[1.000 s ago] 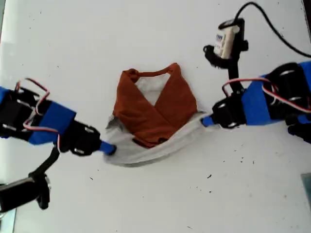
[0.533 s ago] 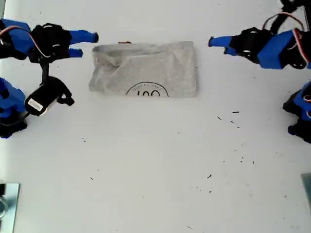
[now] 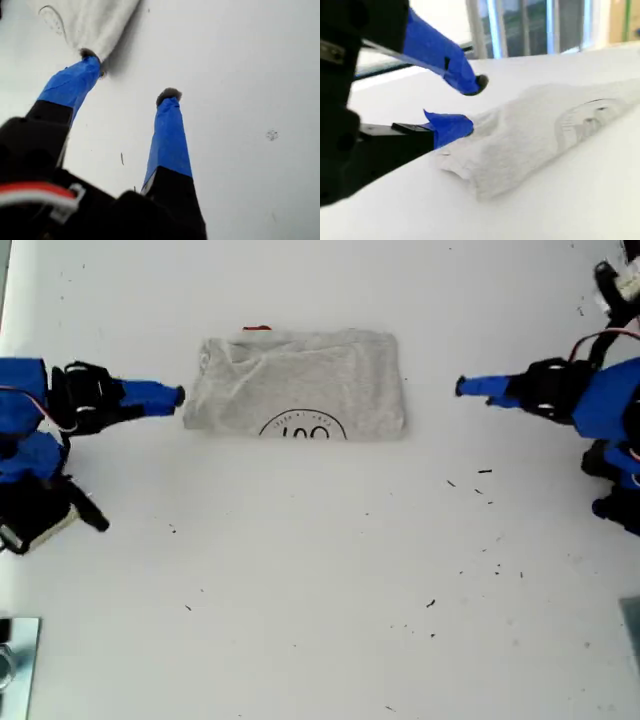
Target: Fold t shirt
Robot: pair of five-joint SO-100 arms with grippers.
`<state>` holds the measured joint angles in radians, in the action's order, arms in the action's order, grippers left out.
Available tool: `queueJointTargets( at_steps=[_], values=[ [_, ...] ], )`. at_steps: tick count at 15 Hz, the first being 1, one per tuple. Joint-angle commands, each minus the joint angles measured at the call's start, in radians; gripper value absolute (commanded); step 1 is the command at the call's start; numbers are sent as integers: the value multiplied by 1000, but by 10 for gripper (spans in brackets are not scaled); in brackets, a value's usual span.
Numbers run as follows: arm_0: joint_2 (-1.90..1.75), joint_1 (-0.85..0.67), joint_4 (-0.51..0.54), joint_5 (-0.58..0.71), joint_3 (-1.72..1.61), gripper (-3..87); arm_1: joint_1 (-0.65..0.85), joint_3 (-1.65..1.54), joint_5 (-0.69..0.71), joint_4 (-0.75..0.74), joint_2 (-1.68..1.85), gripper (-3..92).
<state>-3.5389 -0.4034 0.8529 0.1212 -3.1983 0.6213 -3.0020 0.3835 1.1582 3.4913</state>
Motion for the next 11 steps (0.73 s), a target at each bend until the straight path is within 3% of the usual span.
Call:
queueJointTargets(
  at_steps=[1, 2, 3, 4, 5, 11],
  values=[
    [-63, 156, 43, -89, -48, 50, -106, -114, -156, 67, 9, 200],
    [-64, 189, 155, -118, -48, 54, -146, -112, -150, 163, 6, 191],
    [-58, 201, 172, 38, -48, 57, -204, -107, 3, 169, 11, 191],
    [-61, 215, 172, 74, -48, 59, -239, -107, 166, 170, 11, 188],
    [-61, 222, 172, 74, -48, 59, -264, -106, 430, 173, 11, 187],
    [-63, 224, 172, 74, -48, 59, -279, -104, 420, 178, 12, 179]
  ],
)
